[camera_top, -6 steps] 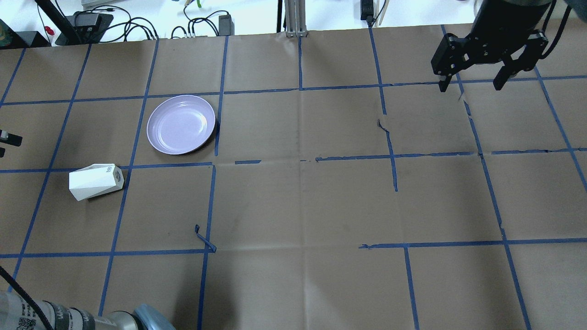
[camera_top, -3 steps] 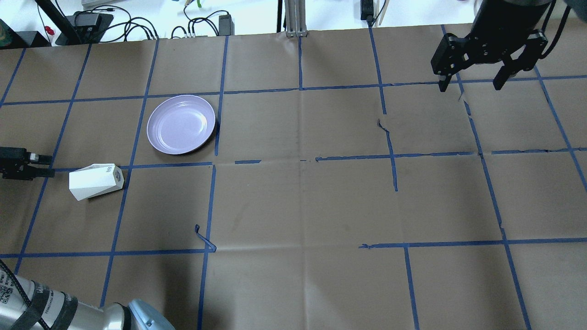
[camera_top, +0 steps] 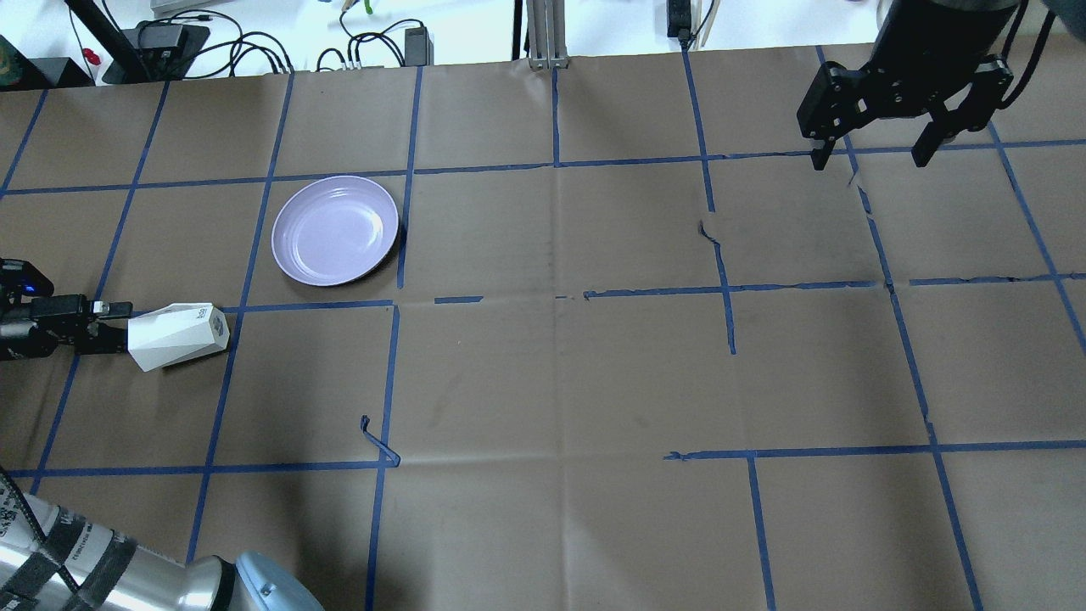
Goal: Flip cup and place on plate
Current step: 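Close the left gripper on the white mug's base end, then lift the white mug with the left gripper and tilt it upright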
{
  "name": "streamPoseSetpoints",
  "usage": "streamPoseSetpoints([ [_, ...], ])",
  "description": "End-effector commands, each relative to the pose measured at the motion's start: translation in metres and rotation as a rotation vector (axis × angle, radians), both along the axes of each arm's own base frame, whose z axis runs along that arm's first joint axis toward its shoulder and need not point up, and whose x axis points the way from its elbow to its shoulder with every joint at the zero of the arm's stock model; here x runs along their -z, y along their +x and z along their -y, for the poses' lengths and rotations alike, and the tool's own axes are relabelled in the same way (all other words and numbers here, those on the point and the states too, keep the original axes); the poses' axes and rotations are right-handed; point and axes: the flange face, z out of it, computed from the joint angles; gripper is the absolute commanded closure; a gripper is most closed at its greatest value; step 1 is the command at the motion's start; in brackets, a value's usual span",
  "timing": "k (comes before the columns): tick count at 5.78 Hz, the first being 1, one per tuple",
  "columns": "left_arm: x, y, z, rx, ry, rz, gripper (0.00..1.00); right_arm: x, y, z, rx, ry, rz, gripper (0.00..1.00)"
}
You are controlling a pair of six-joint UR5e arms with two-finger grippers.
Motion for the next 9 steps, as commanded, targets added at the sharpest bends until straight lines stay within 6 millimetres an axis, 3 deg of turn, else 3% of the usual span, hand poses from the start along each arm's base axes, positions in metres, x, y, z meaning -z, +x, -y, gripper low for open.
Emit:
streamPoseSetpoints([
  [1,0.004,-0.005,0.000,-0.038,0.002,-0.050,0.18,0.000,0.000,0.000,0.000,0.000,0.000,0.00],
  [2,0.004,-0.006,0.000,-0.037,0.004,-0.058,0.63,0.000,0.000,0.000,0.000,0.000,0.000,0.00],
  [3,0.004,-0.006,-0.001,-0.026,-0.017,-0.051,0.95,0.000,0.000,0.000,0.000,0.000,0.000,0.00],
  [5,-0.004,-0.005,-0.001,-0.036,-0.016,-0.049,1.00,0.000,0.000,0.000,0.000,0.000,0.000,0.00],
  [6,-0.031,-0.003,0.006,-0.043,0.019,-0.040,1.00,0.000,0.000,0.000,0.000,0.000,0.000,0.00],
  [7,-0.088,-0.002,0.009,-0.068,0.064,0.018,1.00,0.000,0.000,0.000,0.000,0.000,0.000,0.00],
  [8,-0.165,-0.011,0.004,-0.111,0.099,0.095,1.00,0.000,0.000,0.000,0.000,0.000,0.000,0.00],
  [9,-0.228,-0.025,-0.005,-0.136,0.093,0.172,1.00,0.000,0.000,0.000,0.000,0.000,0.000,0.00],
])
